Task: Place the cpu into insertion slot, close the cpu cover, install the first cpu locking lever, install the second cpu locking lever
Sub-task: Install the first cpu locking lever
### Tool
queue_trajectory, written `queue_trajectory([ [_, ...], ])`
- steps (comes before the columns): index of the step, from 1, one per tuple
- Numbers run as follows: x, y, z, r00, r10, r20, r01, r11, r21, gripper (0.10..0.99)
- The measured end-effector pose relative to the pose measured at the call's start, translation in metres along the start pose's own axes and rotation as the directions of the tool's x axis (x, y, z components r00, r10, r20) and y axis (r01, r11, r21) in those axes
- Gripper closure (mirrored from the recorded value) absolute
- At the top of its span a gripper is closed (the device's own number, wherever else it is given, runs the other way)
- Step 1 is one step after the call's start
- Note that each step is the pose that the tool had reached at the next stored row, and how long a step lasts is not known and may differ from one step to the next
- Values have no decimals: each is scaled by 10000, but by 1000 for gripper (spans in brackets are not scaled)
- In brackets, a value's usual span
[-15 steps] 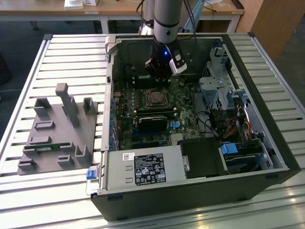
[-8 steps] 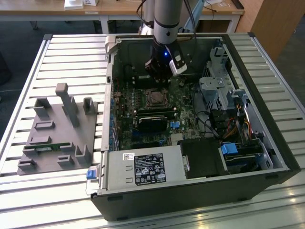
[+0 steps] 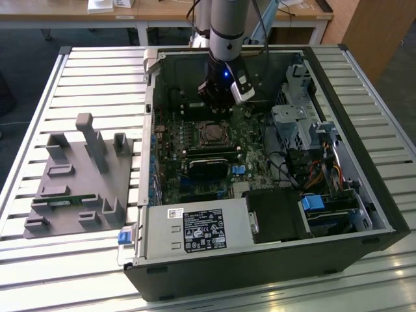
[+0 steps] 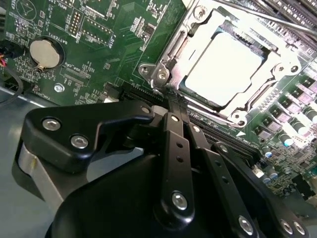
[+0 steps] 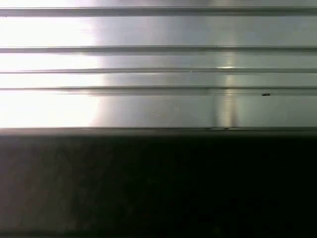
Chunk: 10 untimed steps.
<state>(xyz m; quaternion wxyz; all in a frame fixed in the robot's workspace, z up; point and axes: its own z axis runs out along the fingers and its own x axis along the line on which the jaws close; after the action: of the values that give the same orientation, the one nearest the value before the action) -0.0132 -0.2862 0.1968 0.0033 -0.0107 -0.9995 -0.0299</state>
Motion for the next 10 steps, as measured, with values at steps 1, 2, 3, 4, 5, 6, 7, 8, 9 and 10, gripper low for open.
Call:
queue_trajectory([
  [1,0,1,-1,10000,-1,1,1,10000,-2,980],
  [2,-1,2,-9,10000,-2,3,2,10000,-6,980],
  [3,-1,4,-27,10000,-2,4,2,10000,-8,980],
  [4,0,5,-55,10000,-1,3,1,10000,-8,980],
  [5,0,6,-90,10000,-1,1,1,10000,-3,980],
  [6,0,9,-122,10000,-1,2,1,10000,-4,980],
  [7,0,10,-141,10000,-1,1,1,10000,-2,980],
  [8,1,10,-142,10000,-2,2,2,10000,-5,980],
  [9,1,6,-142,10000,-1,2,1,10000,-5,980],
  [10,1,2,-143,10000,-1,2,1,10000,-5,980],
])
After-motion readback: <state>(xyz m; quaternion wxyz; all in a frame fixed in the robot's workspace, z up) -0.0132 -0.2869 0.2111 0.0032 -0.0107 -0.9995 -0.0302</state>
